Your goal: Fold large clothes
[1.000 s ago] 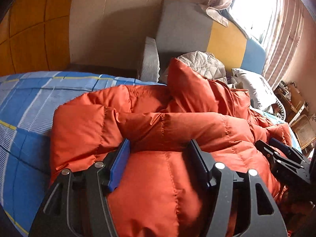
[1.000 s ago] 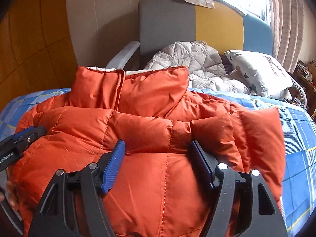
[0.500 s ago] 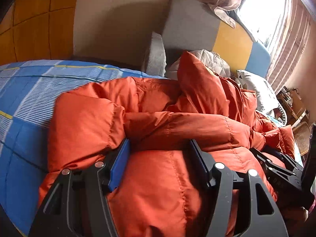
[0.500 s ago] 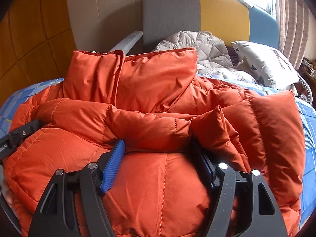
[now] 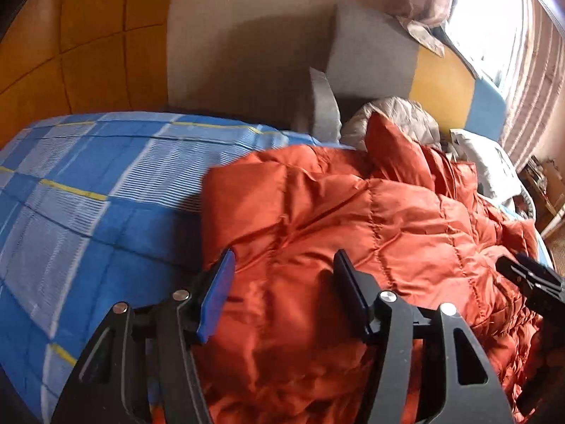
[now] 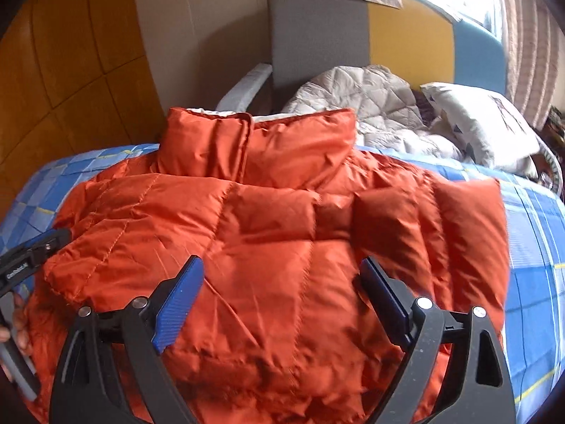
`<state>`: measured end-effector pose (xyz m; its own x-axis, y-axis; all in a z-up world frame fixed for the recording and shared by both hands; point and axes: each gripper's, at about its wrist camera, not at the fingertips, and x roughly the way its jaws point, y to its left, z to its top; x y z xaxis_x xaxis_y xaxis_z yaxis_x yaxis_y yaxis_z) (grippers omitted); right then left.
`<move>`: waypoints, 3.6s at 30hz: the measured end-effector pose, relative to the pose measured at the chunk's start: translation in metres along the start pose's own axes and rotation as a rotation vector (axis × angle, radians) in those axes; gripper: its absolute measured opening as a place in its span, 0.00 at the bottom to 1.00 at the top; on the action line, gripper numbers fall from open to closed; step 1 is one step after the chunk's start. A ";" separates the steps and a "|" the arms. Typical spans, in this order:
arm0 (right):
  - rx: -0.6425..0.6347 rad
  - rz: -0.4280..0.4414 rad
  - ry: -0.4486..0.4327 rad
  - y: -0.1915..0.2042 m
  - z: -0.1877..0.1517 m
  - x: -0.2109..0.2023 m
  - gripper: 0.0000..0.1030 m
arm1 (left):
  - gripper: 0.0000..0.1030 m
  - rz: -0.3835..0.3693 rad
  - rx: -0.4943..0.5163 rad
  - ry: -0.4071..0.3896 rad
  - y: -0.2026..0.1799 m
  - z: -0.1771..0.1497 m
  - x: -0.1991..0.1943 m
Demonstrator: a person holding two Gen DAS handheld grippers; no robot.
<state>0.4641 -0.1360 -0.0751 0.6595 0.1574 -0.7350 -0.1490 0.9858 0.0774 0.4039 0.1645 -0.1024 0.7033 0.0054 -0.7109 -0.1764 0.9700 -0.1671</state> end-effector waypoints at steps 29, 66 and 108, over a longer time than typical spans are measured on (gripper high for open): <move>-0.029 -0.030 0.050 0.012 -0.018 0.044 0.97 | 0.67 -0.099 0.114 0.015 -0.058 -0.012 0.035; 0.161 -0.111 0.131 -0.136 -0.149 -0.139 0.97 | 0.80 -0.080 0.052 -0.038 0.023 -0.134 -0.155; 0.122 0.226 0.213 -0.145 -0.257 -0.252 0.13 | 0.06 -0.221 0.040 0.143 0.077 -0.214 -0.247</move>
<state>0.1302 -0.3335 -0.0745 0.4494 0.3699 -0.8132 -0.1766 0.9291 0.3250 0.0690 0.1862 -0.0860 0.6170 -0.2396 -0.7496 0.0004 0.9526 -0.3042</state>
